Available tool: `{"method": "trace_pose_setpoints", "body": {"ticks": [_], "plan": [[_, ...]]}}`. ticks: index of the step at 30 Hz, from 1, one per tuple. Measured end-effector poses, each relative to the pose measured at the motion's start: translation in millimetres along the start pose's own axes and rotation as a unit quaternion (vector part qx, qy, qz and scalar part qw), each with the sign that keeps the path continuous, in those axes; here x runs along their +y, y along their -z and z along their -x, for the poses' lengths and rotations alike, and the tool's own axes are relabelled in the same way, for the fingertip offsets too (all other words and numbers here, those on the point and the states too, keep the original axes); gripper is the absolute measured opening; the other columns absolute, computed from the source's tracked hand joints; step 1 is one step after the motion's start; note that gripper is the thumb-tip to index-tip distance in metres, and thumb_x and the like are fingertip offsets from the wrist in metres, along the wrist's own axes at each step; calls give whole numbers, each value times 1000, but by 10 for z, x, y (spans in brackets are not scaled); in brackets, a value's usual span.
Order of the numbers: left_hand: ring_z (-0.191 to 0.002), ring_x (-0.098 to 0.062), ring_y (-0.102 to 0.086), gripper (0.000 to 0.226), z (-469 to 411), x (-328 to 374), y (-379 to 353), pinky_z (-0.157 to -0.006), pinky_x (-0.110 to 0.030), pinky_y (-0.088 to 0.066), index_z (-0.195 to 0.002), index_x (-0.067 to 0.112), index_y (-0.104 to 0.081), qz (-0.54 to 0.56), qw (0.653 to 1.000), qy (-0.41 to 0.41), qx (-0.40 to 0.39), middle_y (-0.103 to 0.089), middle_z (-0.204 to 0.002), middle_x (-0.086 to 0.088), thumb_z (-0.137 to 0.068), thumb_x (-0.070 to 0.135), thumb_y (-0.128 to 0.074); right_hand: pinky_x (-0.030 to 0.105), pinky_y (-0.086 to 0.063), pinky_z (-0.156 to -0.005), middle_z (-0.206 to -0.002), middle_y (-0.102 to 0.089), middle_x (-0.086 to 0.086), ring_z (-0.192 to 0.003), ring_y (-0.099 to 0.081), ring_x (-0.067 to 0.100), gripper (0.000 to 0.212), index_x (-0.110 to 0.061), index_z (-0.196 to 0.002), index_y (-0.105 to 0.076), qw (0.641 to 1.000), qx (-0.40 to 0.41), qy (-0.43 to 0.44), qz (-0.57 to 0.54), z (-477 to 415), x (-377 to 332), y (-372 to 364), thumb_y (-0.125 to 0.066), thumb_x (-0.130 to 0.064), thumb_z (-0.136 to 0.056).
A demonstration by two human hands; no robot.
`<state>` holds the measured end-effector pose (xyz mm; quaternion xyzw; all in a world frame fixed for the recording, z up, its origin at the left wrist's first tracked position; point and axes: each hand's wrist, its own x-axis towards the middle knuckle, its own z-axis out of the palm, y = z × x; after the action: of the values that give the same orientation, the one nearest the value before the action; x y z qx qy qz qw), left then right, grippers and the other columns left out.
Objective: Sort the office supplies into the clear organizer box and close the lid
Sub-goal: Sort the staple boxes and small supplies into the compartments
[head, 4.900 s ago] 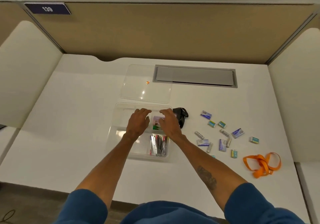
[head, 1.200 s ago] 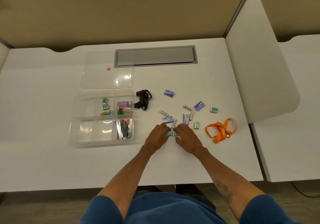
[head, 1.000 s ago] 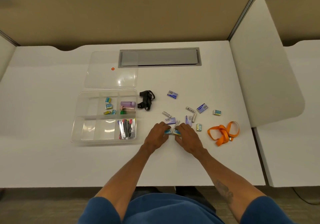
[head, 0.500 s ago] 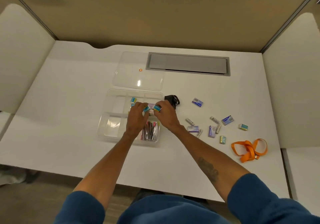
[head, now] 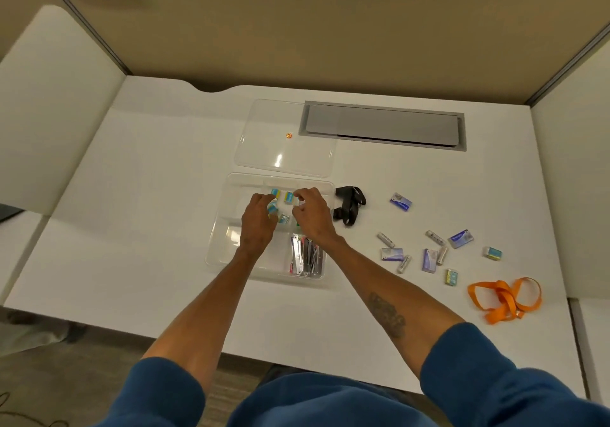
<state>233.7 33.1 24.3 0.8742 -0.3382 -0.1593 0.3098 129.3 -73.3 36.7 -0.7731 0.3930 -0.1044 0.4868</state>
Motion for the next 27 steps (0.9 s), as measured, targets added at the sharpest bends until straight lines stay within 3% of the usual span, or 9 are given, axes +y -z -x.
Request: {"method": "trace_pose_setpoints", "body": {"ticks": [6,13,18,22,27], "plan": [[-105,-25,-60,34,81,224,-297,-91,-40,-52,-125,17,-58,-26,998,-50,-17,-58,-126,-4,-92,15,-59,27,-48,-86,-120,-54,6,-104,-58,20,28,-10,-118,-59,999,44,-19,-19,160,306,320,-53,-5,-90],[-106,-20,-59,29,291,910,-830,-93,-33,-47,-123,15,-59,-7,986,-161,-33,-63,-119,-5,-94,18,-56,30,-48,-92,-118,-60,9,-106,-59,22,25,-8,-115,-61,989,139,-56,13,478,904,973,-54,-3,-91],[-95,-17,-62,30,570,1331,-1337,-82,-32,-53,-123,15,-59,-12,964,-235,-122,-60,-120,-3,-94,19,-58,31,-47,-89,-112,-62,8,-104,-59,23,23,-9,-109,-62,960,256,-108,26,758,1417,1551,-52,-1,-89],[-88,-15,-62,33,792,1640,-1686,-79,-26,-50,-126,20,-56,-9,954,-222,-200,-57,-125,2,-93,20,-59,31,-43,-88,-113,-60,10,-108,-53,26,21,-8,-108,-62,935,307,-161,69,950,1775,2012,-54,-3,-89],[-100,-20,-61,37,1050,1974,-2081,-79,-21,-43,-125,15,-58,-37,928,-256,-268,-58,-124,-2,-89,20,-64,40,-40,-93,-128,-52,12,-116,-46,32,35,-8,-122,-58,926,274,-213,147,1185,2205,2444,-54,-4,-87]]}}
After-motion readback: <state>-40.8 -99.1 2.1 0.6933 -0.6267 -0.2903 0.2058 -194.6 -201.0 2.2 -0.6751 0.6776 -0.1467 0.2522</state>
